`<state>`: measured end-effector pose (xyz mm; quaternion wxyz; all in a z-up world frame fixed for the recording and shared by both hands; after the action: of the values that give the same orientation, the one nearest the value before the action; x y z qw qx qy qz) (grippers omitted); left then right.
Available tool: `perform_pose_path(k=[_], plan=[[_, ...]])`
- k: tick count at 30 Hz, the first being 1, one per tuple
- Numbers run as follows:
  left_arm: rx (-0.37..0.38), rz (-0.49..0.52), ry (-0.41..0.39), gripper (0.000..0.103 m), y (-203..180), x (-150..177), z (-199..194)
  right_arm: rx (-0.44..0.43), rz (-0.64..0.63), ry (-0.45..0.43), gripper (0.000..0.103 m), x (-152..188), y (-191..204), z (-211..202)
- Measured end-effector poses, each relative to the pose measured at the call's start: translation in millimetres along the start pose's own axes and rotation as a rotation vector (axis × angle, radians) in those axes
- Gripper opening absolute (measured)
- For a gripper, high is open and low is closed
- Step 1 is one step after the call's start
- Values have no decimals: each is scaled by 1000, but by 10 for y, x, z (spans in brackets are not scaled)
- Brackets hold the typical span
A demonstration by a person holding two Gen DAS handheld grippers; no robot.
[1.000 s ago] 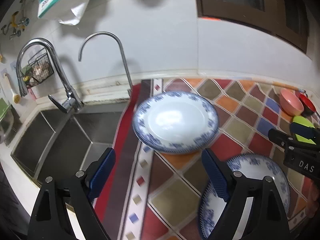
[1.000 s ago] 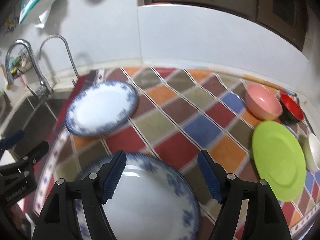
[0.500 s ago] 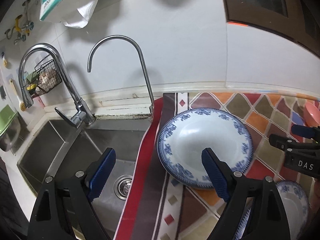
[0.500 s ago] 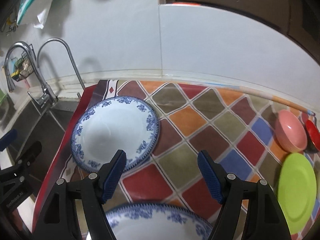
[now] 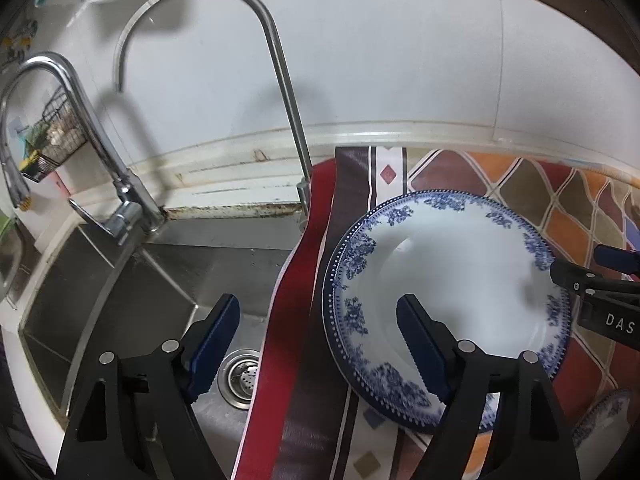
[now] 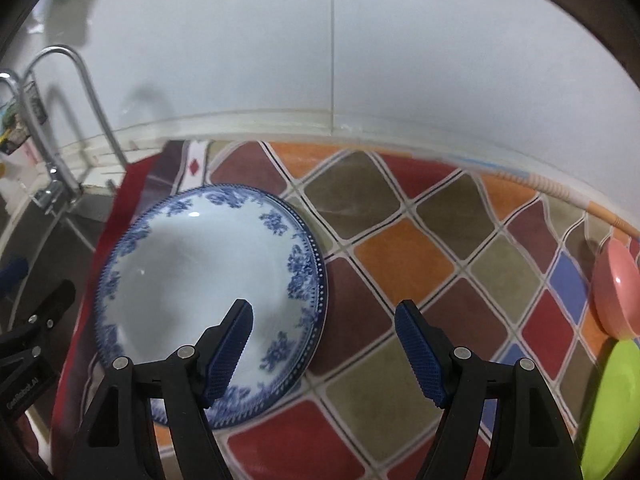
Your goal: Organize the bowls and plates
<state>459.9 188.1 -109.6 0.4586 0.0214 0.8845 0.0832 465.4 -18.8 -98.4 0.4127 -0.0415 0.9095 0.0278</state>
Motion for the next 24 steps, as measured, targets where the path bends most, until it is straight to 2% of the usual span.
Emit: perform_pose_path(k=[9,14,18,24], plan=[[33,-4,61,67,-64,94,355,12,6,43,73,35,16,302],[51,-11,80,61,-78,119,467,19,23,80,66,76,-3,404],[70,-30,98,50,-71,129,536,7,40,94,64,84,5,441],[117,-61,110,37,-83,127,581,-5,24,84,54,48,75,447]])
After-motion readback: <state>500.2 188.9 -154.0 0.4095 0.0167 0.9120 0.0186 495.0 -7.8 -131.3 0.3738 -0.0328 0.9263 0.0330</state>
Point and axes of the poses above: each gripper's, at about its wrist camera, not at the fingertips, and z roughly the way its jaws point, y to its left, x to its underside, the point moved 3 cm from there along z, roughly the way its jaws point, and after that the axes turned 13 degrees about -y, right-handed, at the moved point
